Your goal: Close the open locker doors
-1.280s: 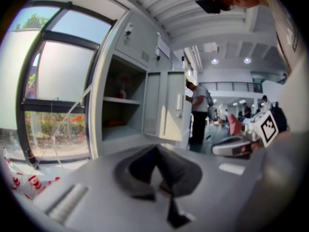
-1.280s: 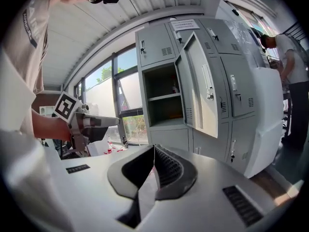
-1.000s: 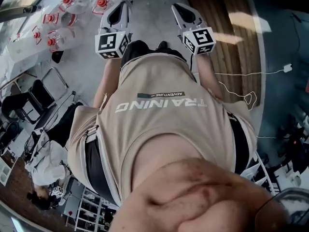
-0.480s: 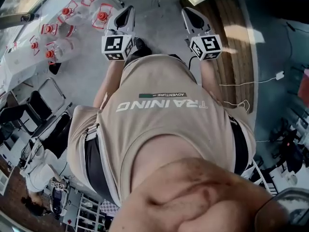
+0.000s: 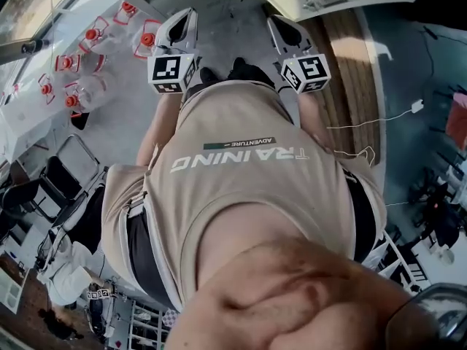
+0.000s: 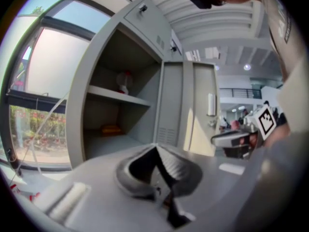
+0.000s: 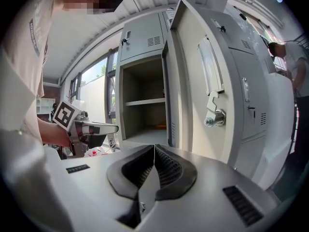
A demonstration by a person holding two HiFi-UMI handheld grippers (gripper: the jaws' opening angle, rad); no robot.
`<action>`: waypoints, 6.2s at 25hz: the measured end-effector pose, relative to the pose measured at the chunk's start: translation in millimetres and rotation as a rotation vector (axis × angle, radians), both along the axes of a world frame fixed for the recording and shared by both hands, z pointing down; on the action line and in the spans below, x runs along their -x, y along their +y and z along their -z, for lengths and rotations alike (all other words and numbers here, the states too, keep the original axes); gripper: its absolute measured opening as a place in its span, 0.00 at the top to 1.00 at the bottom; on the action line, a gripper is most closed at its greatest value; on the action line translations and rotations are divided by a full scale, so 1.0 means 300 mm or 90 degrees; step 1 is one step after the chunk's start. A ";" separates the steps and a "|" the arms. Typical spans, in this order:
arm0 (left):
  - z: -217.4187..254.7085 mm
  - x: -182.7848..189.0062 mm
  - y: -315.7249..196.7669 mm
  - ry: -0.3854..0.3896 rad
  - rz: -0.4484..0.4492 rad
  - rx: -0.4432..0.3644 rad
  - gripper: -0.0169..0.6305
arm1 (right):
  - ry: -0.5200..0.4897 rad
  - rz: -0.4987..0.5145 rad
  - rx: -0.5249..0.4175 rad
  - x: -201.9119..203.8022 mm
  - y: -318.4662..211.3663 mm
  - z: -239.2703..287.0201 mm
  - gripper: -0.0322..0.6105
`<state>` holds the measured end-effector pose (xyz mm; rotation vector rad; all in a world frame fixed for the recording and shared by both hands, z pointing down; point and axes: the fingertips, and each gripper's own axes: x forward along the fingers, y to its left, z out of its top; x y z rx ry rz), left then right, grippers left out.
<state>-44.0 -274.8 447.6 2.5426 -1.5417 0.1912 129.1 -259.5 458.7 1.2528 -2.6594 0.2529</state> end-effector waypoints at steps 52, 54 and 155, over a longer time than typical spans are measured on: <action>-0.121 -0.155 0.081 -0.028 0.162 0.069 0.97 | -0.031 0.271 -0.068 -0.181 -0.013 0.053 0.93; -0.114 -0.110 0.098 -0.023 0.181 0.061 0.97 | -0.035 0.300 -0.063 -0.123 0.009 0.051 0.93; -0.070 0.345 0.046 0.026 0.180 0.036 0.97 | -0.058 0.329 0.032 0.569 -0.021 0.020 0.93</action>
